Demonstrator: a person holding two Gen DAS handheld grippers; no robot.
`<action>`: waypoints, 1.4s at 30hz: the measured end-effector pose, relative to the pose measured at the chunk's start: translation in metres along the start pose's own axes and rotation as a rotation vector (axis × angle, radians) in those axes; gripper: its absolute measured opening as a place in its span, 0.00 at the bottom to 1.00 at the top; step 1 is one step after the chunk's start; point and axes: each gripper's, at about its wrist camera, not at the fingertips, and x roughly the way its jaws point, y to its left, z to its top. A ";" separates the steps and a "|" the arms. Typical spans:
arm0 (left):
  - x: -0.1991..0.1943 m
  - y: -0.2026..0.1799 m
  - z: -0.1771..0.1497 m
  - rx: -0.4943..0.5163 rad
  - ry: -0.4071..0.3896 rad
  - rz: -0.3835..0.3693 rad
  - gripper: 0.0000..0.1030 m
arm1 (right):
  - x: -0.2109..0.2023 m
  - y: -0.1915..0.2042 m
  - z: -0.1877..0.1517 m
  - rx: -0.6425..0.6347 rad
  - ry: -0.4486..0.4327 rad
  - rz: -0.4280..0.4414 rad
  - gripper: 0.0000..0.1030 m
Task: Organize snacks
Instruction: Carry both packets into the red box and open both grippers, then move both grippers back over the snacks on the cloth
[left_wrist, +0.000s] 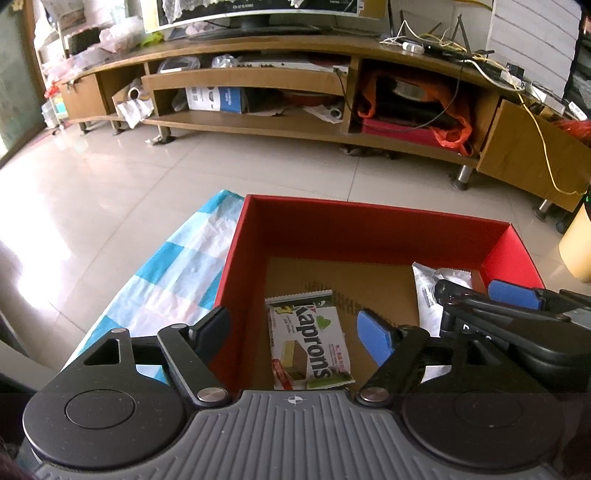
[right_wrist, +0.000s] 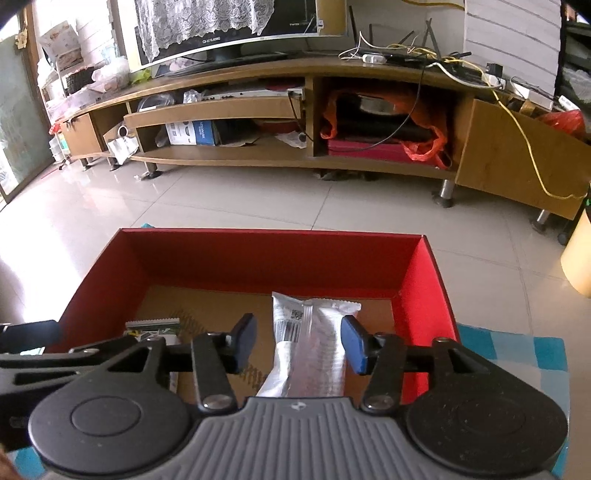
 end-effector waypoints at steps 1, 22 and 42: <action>-0.001 -0.001 0.000 0.004 -0.003 0.002 0.80 | -0.001 0.000 0.000 -0.003 -0.001 0.000 0.51; -0.055 0.020 -0.020 0.017 -0.057 -0.024 0.86 | -0.066 0.012 -0.016 -0.048 -0.047 -0.008 0.56; -0.092 0.031 -0.074 0.072 -0.032 -0.072 0.86 | -0.130 0.017 -0.064 -0.043 -0.057 0.004 0.57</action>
